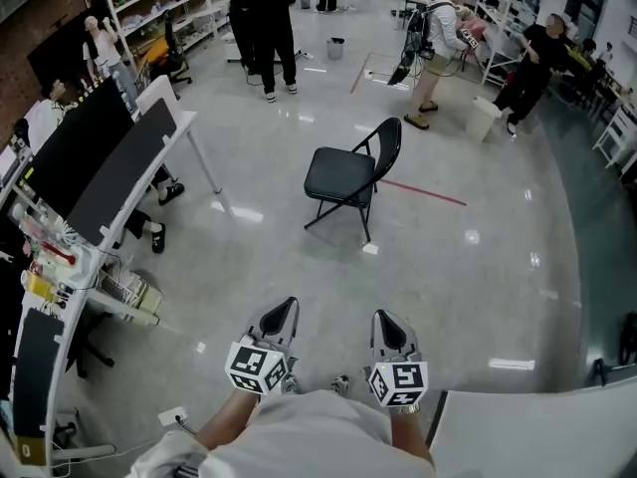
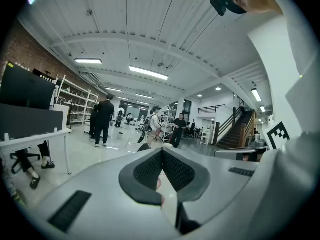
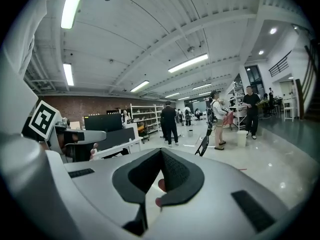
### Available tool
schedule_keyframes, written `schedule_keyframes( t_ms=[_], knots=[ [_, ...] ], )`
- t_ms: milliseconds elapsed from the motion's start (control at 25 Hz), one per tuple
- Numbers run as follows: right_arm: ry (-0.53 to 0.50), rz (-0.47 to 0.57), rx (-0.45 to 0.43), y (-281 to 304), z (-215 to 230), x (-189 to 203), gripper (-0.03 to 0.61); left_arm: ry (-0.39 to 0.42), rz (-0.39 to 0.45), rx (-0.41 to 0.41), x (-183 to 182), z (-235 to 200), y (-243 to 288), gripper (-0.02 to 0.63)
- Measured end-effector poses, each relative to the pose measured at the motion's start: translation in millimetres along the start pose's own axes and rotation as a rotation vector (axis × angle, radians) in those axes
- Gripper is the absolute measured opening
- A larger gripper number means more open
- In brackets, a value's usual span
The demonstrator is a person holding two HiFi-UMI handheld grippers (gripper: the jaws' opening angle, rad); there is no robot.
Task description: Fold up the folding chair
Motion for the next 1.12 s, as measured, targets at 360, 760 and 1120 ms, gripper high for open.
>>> schedule_keyframes(
  t_ms=[360, 760, 1120],
  knots=[
    [0.052, 0.038, 0.046, -20, 46, -3, 0.005, 0.009, 0.014, 0.041, 6, 40, 30, 0.011],
    [0.030, 0.026, 0.043, -25, 81, -7, 0.005, -0.019, -0.004, 0.020, 25, 64, 50, 0.011],
    [0.030, -0.003, 0.059, 3, 88, -4, 0.005, -0.040, -0.010, 0.013, 26, 41, 75, 0.011]
  ],
)
Point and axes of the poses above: the fingertips, and each gripper's own axes: y forward along the fingers, z to its right, x out of its underside, the point moved 6 cm from there along -y, backward along the fingers, and after that the axes turned 5 degrees about z, right-handed, at the moved point
